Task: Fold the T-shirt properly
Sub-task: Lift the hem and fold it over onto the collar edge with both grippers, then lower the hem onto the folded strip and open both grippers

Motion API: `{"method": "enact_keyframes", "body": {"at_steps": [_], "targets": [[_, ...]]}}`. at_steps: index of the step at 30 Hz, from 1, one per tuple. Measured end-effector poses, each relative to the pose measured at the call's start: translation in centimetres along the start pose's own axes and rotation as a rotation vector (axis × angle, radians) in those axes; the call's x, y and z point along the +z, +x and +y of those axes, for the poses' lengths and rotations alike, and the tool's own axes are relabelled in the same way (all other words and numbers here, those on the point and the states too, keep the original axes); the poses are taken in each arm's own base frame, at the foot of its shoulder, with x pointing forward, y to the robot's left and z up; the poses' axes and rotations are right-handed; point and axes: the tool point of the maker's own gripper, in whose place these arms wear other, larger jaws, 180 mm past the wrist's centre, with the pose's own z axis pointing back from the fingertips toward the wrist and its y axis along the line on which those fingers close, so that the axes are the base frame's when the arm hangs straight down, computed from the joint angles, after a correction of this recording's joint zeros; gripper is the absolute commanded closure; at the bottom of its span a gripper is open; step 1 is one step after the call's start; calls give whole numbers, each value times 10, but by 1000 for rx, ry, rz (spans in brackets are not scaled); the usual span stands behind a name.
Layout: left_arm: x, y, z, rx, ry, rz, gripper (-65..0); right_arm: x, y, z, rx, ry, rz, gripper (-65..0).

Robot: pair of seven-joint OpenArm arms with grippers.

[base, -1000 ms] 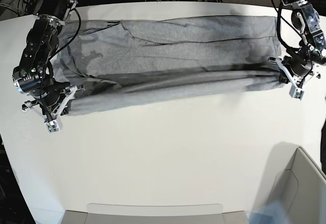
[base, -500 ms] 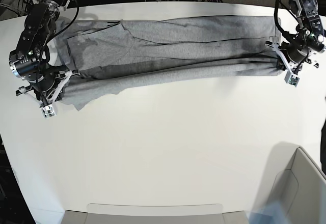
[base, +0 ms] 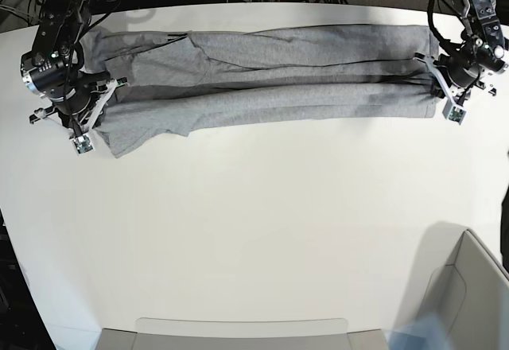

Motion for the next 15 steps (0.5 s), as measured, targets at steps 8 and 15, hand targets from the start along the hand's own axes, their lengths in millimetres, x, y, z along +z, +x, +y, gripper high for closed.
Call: {"method": "enact_keyframes", "body": {"at_steps": [8, 15], "targets": [[11, -14, 9, 27, 31, 12, 0, 1, -12, -2, -26, -1, 21, 0], [27, -9, 8, -11, 51, -16, 0, 5, -20, -12, 35, -12, 33, 0]]}}
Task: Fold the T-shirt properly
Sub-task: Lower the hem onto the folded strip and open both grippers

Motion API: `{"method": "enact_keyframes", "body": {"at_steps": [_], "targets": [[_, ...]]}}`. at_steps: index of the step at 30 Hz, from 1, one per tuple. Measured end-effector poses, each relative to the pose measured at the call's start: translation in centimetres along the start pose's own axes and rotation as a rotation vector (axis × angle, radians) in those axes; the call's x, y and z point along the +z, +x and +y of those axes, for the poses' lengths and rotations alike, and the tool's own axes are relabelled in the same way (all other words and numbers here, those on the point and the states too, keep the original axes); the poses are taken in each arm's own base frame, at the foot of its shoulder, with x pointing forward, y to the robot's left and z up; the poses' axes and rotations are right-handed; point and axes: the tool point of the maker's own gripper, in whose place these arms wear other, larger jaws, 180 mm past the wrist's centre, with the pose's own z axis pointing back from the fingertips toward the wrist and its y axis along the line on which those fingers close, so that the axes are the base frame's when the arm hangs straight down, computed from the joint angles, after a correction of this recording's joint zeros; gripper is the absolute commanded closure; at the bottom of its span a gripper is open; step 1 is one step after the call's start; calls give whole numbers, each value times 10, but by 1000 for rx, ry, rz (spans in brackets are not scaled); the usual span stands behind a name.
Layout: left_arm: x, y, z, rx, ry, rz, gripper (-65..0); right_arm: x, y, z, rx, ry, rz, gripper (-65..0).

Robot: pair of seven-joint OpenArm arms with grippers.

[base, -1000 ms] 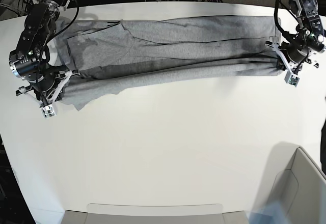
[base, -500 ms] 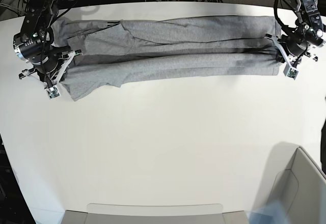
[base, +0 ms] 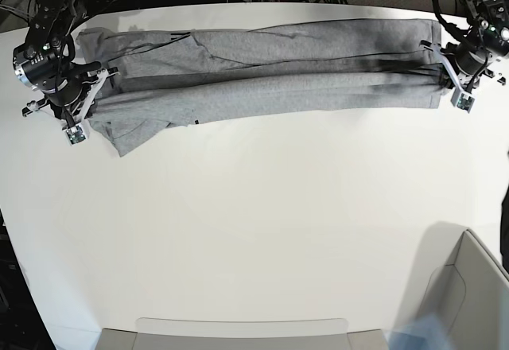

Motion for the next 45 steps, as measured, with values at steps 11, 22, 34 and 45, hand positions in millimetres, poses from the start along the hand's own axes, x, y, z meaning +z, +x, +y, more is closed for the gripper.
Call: {"method": "enact_keyframes", "body": {"at_steps": [11, 22, 34, 45], "targets": [[-1, -31, -17, -1, -39, 76, 0, -1, -22, 10, 9, 24, 56, 0], [-15, -53, -30, 29, -88, 136, -190, -1, -32, 13, 12, 30, 82, 0], [25, -51, 31, 291, 152, 157, -356, -1, -33, 11, 17, 23, 91, -97], [0, -46, 23, 361, 68, 207, -358, -7, -41, 13, 3, 38, 119, -96]]}}
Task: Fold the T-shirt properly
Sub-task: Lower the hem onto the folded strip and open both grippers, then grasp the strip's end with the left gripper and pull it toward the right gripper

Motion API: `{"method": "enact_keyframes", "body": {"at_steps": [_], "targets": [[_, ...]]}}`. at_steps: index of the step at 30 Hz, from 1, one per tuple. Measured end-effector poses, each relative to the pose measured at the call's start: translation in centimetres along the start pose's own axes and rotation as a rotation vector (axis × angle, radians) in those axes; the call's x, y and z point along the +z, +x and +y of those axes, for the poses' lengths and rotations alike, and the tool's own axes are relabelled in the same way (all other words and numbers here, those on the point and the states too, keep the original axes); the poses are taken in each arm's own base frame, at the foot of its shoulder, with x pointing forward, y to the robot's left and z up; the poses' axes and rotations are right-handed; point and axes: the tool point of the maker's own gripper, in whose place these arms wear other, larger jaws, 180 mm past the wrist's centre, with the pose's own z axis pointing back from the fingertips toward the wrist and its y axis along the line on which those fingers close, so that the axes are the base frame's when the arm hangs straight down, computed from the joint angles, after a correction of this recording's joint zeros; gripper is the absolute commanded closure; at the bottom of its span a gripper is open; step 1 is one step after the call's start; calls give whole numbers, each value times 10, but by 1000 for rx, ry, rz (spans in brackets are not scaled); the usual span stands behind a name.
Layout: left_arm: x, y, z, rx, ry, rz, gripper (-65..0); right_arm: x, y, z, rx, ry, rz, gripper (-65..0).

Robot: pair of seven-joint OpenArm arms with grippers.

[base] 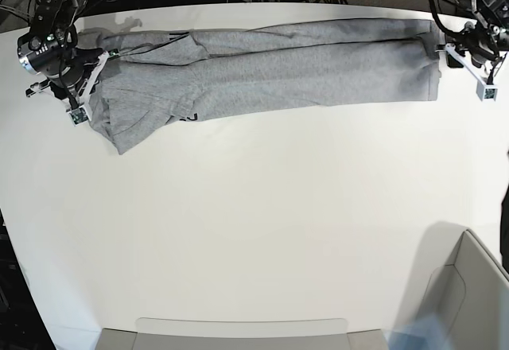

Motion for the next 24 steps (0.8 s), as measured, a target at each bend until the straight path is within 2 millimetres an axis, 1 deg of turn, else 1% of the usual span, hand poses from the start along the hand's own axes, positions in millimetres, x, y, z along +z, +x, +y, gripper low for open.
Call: {"method": "enact_keyframes", "body": {"at_steps": [2, 6, 8, 12, 14, 16, 17, 20, 23, 24], "targets": [[-1, 3, -4, 1, -11, -8, -358, 0, 0, 0, 0, 0, -1, -96], [-2, 1, -5, 0, -12, -2, -359, 0, 0, 0, -1, 1, -1, -96], [-3, -1, -9, 5, -25, -2, -359, -1, -1, 1, -3, 4, 4, -96], [-3, 3, -31, 34, -138, -54, -359, -7, -7, 4, -7, 22, 25, -95], [0, 2, -39, 46, -198, -77, -358, -8, -4, 10, 15, 34, 25, -95], [-1, -10, -39, 42, -200, -49, -358, -10, 1, 19, 21, 63, 5, -95], [-3, -18, -37, 42, -190, -17, -358, -10, 2, 21, 18, 68, 2, -95], [-11, -26, -33, 62, -180, 16, -358, -10, -2, 17, 25, 51, 20, -95], [-26, -46, -30, 89, -177, 97, -358, -10, -1, 17, 24, 53, 17, -95], [-28, -45, -30, 91, -184, 84, -358, -10, -1, 17, 25, 53, 17, -95]]}}
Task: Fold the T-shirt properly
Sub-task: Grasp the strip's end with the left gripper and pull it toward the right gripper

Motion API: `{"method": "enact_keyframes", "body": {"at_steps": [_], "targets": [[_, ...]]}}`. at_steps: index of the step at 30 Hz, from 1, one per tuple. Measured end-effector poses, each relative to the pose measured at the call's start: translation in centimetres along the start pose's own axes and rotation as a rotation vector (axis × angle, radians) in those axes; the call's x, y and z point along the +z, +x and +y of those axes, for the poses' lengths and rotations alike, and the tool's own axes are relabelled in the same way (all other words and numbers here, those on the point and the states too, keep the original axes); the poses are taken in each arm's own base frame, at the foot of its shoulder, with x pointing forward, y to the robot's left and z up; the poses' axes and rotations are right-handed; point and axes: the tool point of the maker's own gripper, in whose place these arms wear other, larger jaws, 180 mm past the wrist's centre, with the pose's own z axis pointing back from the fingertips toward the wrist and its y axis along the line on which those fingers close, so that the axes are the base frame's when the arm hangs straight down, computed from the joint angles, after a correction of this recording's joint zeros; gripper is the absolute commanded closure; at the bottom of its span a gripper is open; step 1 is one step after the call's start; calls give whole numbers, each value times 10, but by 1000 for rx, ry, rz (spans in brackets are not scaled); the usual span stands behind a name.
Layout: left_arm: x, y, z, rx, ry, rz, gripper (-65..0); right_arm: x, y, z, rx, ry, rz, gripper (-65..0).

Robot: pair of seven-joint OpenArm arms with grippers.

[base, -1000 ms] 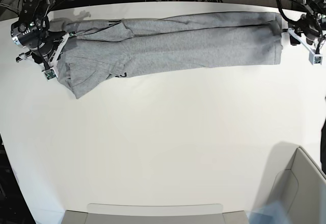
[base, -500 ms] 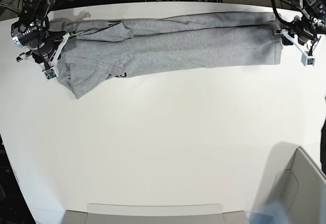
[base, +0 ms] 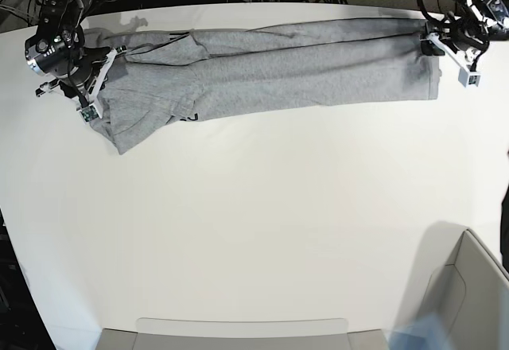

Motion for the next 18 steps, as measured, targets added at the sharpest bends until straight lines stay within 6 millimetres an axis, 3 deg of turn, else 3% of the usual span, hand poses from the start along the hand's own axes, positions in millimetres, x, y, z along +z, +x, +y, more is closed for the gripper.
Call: {"method": "enact_keyframes", "body": {"at_steps": [7, 11, 13, 15, 18], "targets": [[-7, -1, 3, 0, 8, -6, -358, 0, 1, 0, 0, 0, -2, -95], [-32, -4, -11, 3, -63, -4, -358, 0, 0, 0, 1, -1, 0, -95], [-41, 5, -17, 15, -102, -33, -359, 0, -1, 0, 1, 1, 2, -95], [-47, 20, -32, 39, -173, -98, -357, 0, 0, 0, 0, 1, 0, -95], [-51, 32, -80, -12, -371, -127, -348, 0, 0, 0, 1, 1, 1, -95]]}}
